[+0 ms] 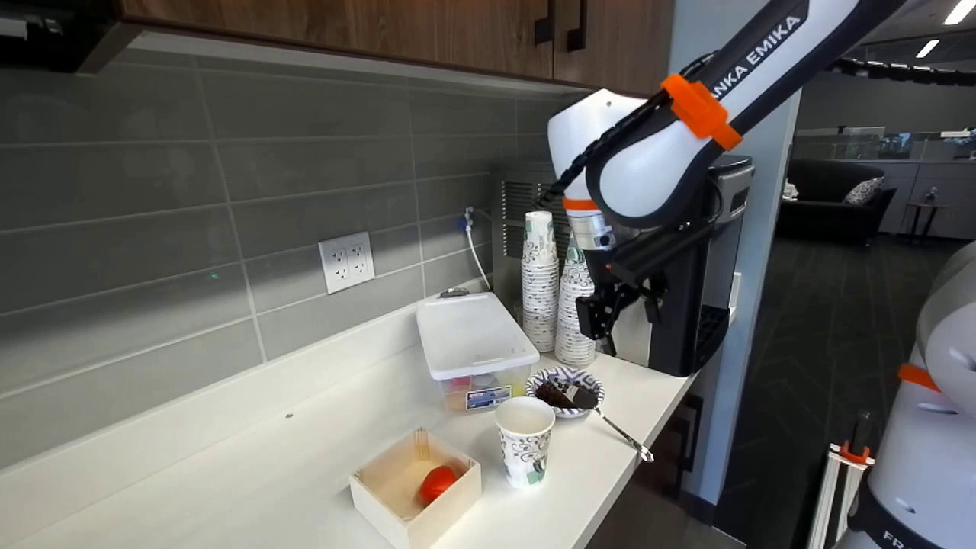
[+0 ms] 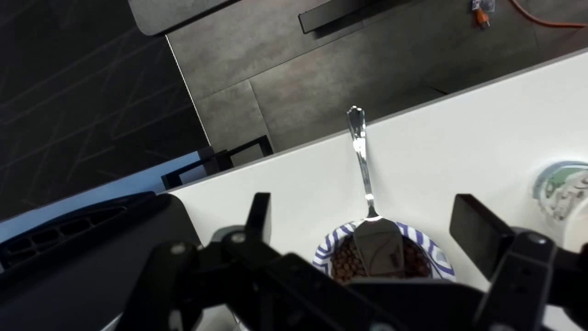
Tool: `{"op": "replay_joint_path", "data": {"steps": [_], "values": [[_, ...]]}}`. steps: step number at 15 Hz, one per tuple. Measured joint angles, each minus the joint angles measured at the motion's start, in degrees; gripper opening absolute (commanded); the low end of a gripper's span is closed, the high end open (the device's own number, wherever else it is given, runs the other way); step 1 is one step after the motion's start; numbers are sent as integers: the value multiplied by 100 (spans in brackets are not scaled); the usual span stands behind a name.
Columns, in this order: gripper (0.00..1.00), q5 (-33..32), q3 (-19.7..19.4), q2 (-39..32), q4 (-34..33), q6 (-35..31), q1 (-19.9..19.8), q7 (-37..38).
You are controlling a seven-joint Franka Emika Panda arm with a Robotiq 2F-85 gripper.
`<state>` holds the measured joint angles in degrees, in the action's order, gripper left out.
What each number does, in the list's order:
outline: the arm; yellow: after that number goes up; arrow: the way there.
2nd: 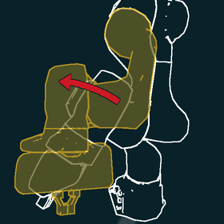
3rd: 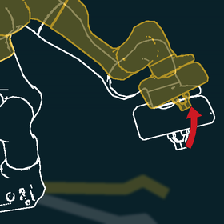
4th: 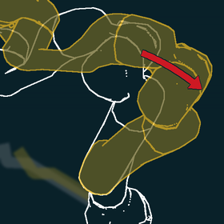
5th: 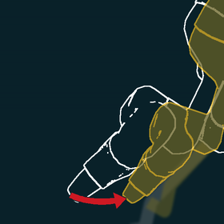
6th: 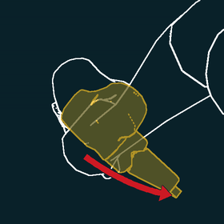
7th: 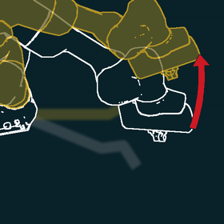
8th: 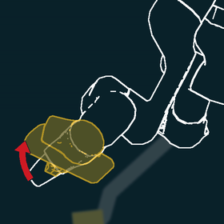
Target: Use the silver spatula to stir the contents of the white plate
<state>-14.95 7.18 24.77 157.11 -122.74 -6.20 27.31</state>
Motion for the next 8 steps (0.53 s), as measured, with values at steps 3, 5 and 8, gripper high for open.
{"op": "replay_joint_path", "data": {"steps": [3,5,8], "values": [[100,-298,-156,-371,124,-391,-285,0],[100,-448,-241,-691,123,-664,-411,0],[100,-661,-311,-1191,125,-1038,-454,64]]}}
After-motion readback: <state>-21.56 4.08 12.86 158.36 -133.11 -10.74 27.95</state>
